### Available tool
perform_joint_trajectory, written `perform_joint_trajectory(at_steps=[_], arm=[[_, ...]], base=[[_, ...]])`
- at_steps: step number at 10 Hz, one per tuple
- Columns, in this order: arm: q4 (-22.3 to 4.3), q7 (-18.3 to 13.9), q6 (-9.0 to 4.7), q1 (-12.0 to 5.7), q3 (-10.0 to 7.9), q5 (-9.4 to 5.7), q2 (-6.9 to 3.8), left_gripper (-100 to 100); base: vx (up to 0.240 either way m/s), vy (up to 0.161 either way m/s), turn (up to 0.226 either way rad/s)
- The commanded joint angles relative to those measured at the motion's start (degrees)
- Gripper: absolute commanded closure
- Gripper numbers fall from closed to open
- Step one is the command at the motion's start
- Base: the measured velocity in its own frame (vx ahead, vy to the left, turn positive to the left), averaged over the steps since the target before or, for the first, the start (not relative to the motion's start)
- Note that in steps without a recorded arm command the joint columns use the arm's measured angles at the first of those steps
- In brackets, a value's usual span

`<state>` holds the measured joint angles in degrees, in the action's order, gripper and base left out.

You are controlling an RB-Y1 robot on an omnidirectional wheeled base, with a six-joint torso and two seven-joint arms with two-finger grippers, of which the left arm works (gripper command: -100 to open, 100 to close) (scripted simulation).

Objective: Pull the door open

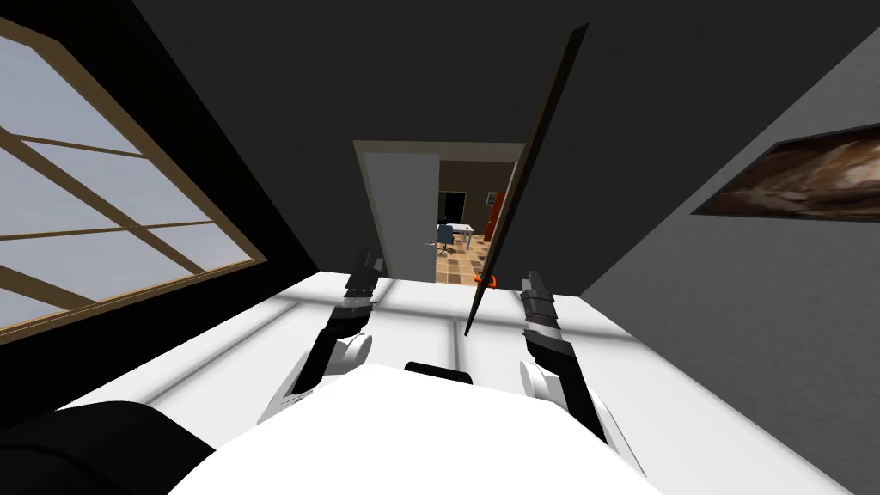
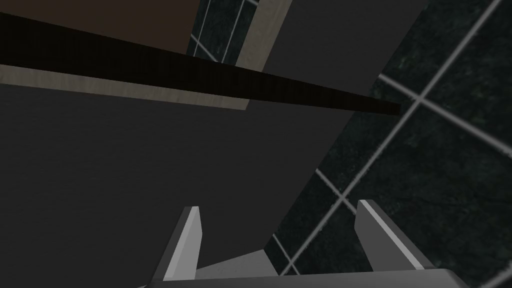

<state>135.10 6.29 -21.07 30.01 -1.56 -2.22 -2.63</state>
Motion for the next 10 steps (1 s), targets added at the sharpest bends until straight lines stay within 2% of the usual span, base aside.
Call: perform_joint_trajectory(at_steps=[1,10], arm=[[-1.9,0.1,-0.46,-0.77,-0.12,-0.24,-0.28,-100],[-12.5,0.7,-3.09,-5.10,-0.77,-1.61,-1.36,-100]], base=[[0.043,0.091,-0.053],[0.104,0.019,-0.005]])
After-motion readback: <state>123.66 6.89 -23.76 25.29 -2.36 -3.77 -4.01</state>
